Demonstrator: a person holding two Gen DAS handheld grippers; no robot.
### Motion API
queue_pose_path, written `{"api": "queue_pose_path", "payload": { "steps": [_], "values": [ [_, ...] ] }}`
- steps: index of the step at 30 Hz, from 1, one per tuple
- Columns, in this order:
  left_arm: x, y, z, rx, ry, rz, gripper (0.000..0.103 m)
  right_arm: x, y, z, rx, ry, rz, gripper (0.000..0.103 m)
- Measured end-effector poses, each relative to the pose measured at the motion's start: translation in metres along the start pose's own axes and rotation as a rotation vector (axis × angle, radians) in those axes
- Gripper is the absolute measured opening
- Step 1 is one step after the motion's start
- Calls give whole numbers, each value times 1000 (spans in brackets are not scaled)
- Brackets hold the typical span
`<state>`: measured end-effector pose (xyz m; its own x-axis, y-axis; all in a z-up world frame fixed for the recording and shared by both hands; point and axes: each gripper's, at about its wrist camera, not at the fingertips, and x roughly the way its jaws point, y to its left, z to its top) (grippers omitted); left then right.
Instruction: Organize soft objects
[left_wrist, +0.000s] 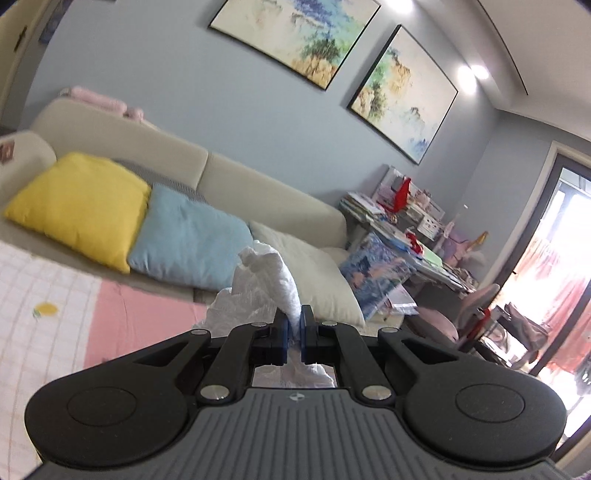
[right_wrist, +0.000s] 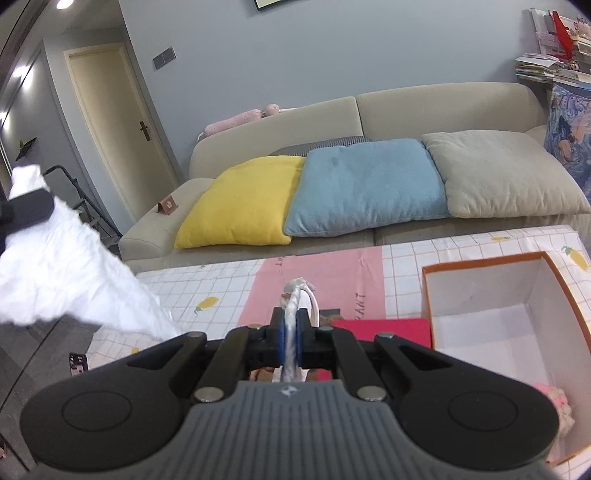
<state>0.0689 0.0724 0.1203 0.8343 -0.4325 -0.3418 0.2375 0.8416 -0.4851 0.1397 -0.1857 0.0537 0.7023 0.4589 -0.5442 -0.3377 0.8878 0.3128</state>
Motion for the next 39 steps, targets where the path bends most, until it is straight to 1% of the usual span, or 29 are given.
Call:
{"api": "queue_pose_path", "payload": {
  "steps": [3,7,9,11,14,16,18,20,22,24,27,28,30,31,32,33,34,35,36,37,38,39],
  "values": [
    [5,9,-20,-27,70,23,6,-5,-5,-12,15,23,-12,4],
    [26,35,-57,-112,182,70,6,-7,-8,-32,27,67,-7,4],
    [40,48,-75,-142,223,83,6,-9,-7,-43,6,74,-22,3],
    [55,63,-93,-175,287,98,6,-9,-9,-52,-2,88,-42,4],
    [77,79,-117,-195,350,119,6,-3,-13,-60,-2,118,-25,4],
    [88,87,-132,-202,370,127,6,3,-14,-66,-14,141,-11,3],
    [98,96,-144,-227,385,103,6,13,-16,-70,-6,175,1,3],
    [108,99,-153,-226,409,108,6,23,-19,-78,1,214,8,3],
    [118,101,-161,-198,440,137,6,34,-21,-89,-10,248,-13,3],
    [127,104,-169,-195,468,159,7,45,-25,-100,-20,287,-44,3],
    [132,110,-178,-194,518,214,7,56,-29,-111,-67,313,-112,3],
    [132,111,-181,-188,536,238,7,58,-31,-112,-71,322,-129,3],
    [131,112,-185,-162,573,303,12,62,-38,-115,-58,339,-145,4],
    [129,112,-186,-146,592,339,12,65,-41,-116,-51,349,-151,4],
    [127,111,-188,-134,604,363,16,66,-43,-118,-46,358,-155,4],
    [124,110,-189,-123,612,380,25,68,-44,-120,-43,366,-158,4],
    [121,108,-189,-115,615,394,32,70,-45,-120,-39,375,-158,8],
    [116,106,-189,-111,615,412,48,71,-46,-121,-33,381,-155,10],
    [111,105,-189,-113,612,427,64,70,-46,-121,-28,382,-150,16],
    [109,106,-189,-122,606,447,70,69,-46,-121,-25,381,-146,24],
    [106,106,-190,-135,604,465,76,69,-45,-121,-26,381,-143,40],
    [105,108,-191,-154,608,481,79,68,-44,-121,-30,383,-139,43]
  ]
}}
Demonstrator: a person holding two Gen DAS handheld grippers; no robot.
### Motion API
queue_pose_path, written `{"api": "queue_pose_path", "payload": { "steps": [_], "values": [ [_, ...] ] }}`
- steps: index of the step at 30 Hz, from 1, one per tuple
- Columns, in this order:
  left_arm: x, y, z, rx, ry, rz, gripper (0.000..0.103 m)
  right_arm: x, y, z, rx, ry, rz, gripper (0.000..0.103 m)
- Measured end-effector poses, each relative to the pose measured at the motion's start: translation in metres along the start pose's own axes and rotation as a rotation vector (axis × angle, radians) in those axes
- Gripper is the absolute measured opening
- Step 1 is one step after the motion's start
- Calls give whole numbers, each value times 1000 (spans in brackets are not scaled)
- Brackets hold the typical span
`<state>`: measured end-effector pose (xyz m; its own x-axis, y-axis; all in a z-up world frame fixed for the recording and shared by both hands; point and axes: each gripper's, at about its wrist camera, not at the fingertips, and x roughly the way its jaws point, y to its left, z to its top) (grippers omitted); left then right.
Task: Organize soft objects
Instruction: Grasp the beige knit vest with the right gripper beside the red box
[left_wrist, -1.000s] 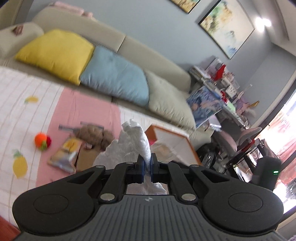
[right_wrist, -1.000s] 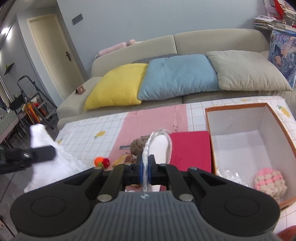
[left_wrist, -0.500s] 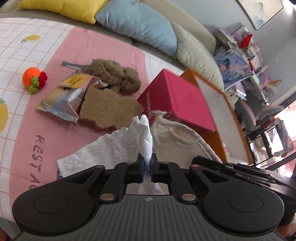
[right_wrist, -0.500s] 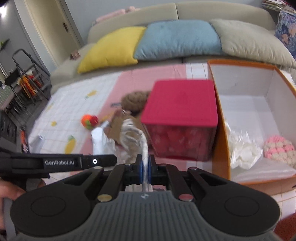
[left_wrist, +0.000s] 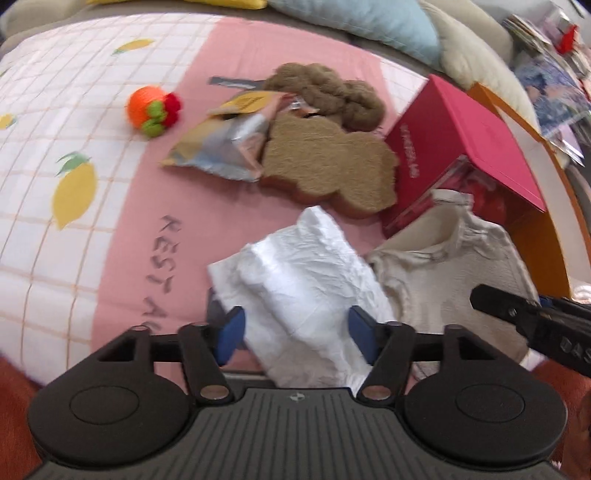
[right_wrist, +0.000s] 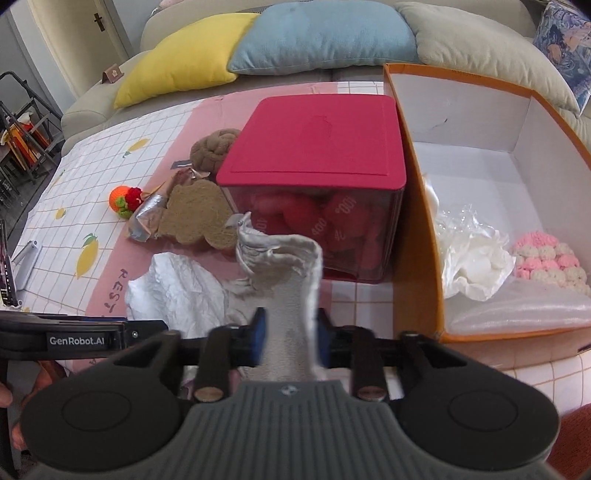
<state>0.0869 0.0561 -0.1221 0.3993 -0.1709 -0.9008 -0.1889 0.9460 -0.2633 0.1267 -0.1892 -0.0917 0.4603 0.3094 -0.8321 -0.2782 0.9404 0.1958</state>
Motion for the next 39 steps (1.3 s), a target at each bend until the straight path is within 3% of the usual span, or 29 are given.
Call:
{"api": "queue_pose_path", "payload": {
  "steps": [4,6,16,19,22,24,32,36,39],
  "values": [
    [13,10,3,-107,52,-42,80,5,13,-2,-65,36,10,68],
    [16,11,4,-143,50,-66,83,8,21,-4,-119,53,1,74],
    [30,-21,8,-78,25,-77,81,32,37,-15,-260,134,-51,77],
    [32,-28,7,-31,8,-66,69,39,37,-19,-271,147,-66,77],
    [33,-27,5,-11,5,-77,33,46,34,-21,-266,172,-66,76],
    [31,-22,4,-8,1,-76,24,50,33,-22,-260,189,-56,76],
    [13,-13,-3,92,-24,-20,21,61,38,-27,-248,233,-34,87],
    [6,-14,-5,115,-31,-4,21,55,45,-26,-257,205,-36,91],
    [6,-22,-4,175,-53,48,21,45,52,-24,-275,164,-28,97]
  ]
}}
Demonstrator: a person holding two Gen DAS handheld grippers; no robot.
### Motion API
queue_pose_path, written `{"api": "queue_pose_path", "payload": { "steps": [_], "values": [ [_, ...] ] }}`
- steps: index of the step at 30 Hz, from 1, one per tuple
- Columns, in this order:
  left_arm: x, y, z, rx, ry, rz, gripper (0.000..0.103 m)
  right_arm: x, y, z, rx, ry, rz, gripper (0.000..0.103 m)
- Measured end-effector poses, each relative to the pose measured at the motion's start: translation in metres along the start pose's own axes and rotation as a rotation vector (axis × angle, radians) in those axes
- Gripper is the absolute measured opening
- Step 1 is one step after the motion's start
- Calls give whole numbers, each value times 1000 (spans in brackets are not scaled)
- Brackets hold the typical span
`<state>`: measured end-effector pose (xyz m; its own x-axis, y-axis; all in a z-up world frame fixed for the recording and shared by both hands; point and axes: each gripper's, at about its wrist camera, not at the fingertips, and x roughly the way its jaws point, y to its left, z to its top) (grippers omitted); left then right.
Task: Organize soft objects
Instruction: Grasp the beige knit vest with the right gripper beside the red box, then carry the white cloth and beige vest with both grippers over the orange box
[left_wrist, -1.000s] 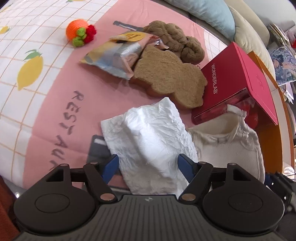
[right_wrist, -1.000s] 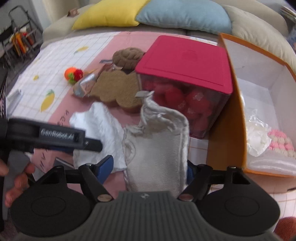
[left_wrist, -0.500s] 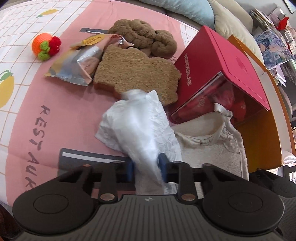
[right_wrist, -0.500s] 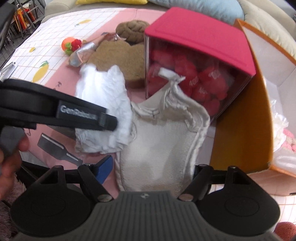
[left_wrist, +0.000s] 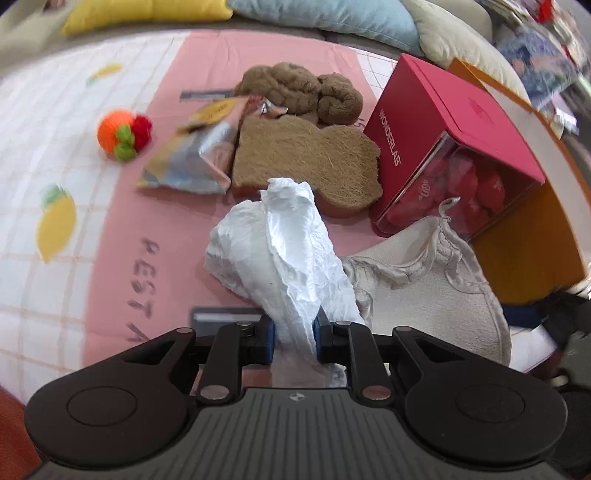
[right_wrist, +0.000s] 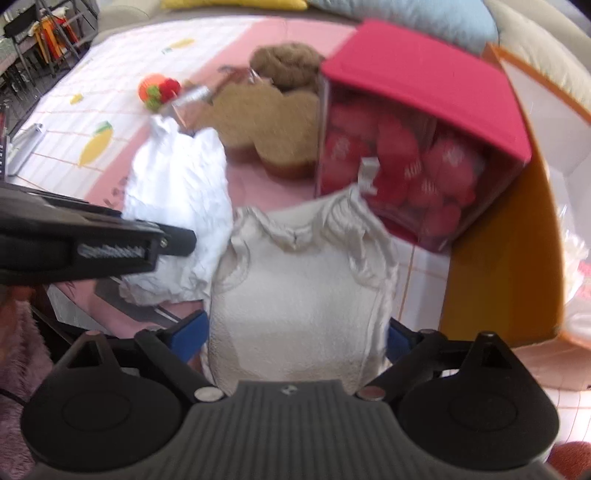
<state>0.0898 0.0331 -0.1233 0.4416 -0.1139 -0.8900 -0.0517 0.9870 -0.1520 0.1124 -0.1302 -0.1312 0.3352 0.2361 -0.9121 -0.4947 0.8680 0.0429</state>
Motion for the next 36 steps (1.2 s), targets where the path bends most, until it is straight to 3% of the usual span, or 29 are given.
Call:
{"api": "queue_pose_path", "payload": {
  "steps": [3,11,14,16,21,27,36],
  "values": [
    [0,0,-1,7,10,-13,21,0,5,1,-20,-8,28,100],
    [2,5,-1,-22,28,-32,21,29,13,9,1,71,17,100],
    [4,4,1,-19,34,-40,21,36,26,7,-67,77,-24,99],
    [3,3,1,-16,30,-39,21,39,33,5,-114,72,-47,91],
    [-3,4,2,-20,21,-39,21,32,22,3,-68,52,-3,64],
    [-16,5,3,-17,-14,-32,20,22,11,-2,-64,29,-43,17],
    [-46,3,4,-14,-77,-64,20,-14,-11,-4,61,-55,14,14]
  ]
}}
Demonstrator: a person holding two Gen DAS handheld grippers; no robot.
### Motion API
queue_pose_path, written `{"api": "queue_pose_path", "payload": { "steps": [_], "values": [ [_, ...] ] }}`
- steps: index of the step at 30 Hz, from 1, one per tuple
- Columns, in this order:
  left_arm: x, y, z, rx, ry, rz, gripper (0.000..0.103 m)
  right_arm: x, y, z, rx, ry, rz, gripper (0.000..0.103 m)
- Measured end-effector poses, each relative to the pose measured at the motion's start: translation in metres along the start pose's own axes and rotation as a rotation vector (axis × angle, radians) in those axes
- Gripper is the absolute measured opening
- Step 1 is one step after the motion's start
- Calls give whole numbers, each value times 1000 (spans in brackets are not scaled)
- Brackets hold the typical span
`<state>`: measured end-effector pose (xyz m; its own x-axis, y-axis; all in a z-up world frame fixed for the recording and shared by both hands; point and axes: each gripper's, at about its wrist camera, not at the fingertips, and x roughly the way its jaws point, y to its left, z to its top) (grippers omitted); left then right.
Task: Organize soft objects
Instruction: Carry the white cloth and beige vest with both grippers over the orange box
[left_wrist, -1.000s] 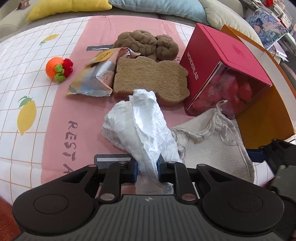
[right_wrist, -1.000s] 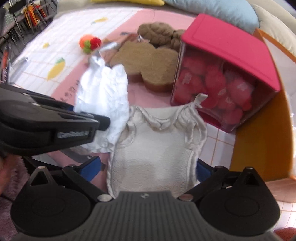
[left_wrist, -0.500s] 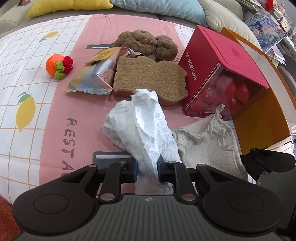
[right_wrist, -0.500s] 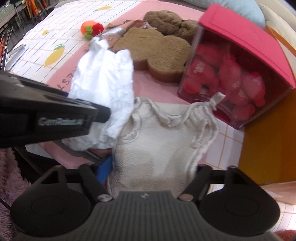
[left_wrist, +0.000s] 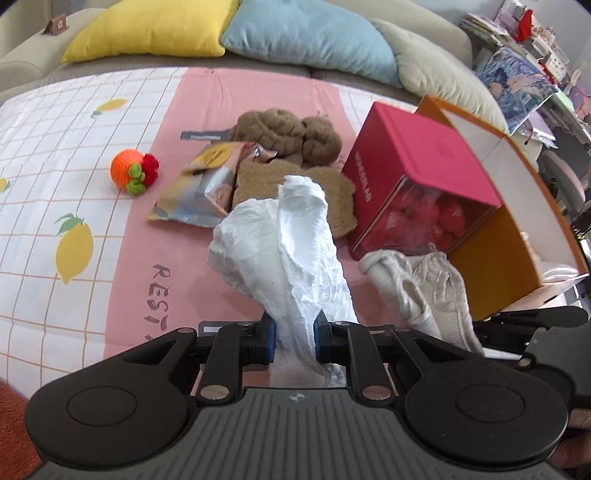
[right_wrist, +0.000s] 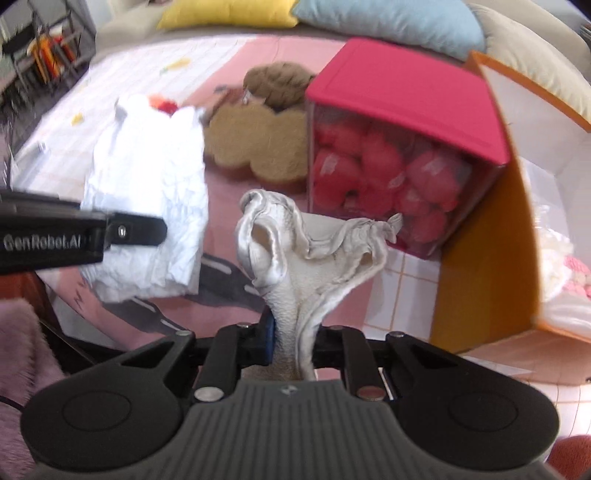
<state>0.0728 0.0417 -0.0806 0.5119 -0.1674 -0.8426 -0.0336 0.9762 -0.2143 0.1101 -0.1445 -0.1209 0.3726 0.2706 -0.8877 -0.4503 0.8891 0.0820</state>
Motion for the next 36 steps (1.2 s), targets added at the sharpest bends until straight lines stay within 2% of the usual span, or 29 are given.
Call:
{"api": "queue_pose_path", "payload": {
  "steps": [5,12,20,25,30,32,36],
  "values": [
    [-17,-8,2,16,-20,-24,19,-38,-8,2,29,-83,13,14],
    [-46,-35,14,87,-71,-75,19,-93,-24,4,70,-221,14,15],
    [-55,-94,58,236,-119,-209,19,-134,-78,6,138,-311,-68,15],
    [-38,-142,93,346,-113,-265,19,-140,-133,12,219,-313,-110,15],
    [-8,-188,121,431,-81,-278,20,-131,-177,20,250,-285,-141,16],
    [7,-203,127,464,-56,-274,20,-123,-193,23,281,-270,-119,16],
    [41,-224,134,533,15,-217,20,-98,-220,33,327,-234,-51,16]
  ]
}}
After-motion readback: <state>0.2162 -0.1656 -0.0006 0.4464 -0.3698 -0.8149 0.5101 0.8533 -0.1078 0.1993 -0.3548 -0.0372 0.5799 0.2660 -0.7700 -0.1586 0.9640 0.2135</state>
